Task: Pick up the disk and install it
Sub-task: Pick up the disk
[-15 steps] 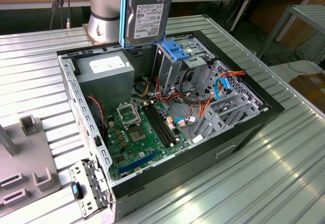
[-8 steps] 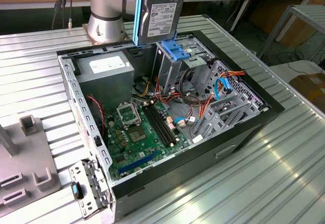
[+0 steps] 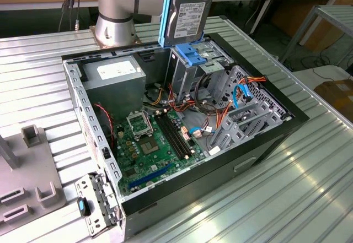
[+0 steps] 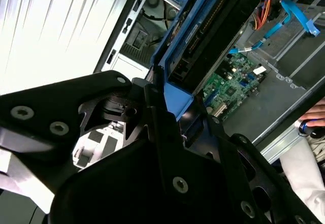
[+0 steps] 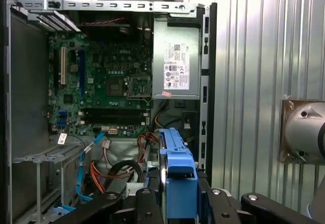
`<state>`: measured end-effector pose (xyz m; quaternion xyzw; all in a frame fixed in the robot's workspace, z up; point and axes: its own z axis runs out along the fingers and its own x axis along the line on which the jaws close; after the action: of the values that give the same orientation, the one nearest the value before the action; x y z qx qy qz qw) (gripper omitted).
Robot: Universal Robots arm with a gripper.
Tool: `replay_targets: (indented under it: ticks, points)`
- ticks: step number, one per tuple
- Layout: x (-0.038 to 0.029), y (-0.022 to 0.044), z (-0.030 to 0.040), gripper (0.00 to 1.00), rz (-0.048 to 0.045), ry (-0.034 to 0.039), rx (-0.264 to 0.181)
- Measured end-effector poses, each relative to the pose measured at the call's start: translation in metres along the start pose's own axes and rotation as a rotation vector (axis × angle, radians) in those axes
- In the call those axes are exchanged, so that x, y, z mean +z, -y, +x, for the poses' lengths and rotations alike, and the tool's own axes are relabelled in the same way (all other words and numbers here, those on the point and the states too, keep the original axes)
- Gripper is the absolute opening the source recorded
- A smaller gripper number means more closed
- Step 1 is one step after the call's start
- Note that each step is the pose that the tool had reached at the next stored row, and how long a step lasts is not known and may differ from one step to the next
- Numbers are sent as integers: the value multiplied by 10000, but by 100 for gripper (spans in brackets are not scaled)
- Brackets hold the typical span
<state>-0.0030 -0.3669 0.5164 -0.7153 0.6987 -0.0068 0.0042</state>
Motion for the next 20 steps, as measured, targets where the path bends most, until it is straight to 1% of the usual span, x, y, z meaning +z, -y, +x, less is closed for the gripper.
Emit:
replay_targets:
  ticks: [1, 3, 4, 7, 12, 15, 16, 20]
  points:
    - [0, 29, 1, 36, 0, 0, 0]
    - [1, 112, 2, 36, -1, -2, 0]
    - [3, 178, 3, 36, -1, 0, 1]
    - [5, 341, 8, 36, 0, 0, 1]
    - [9, 578, 13, 36, 0, 0, 1]
    - [10, 647, 15, 36, -1, 0, -1]
    - [10, 656, 14, 36, 0, -1, 0]
    - [10, 659, 20, 36, -1, 0, 0]
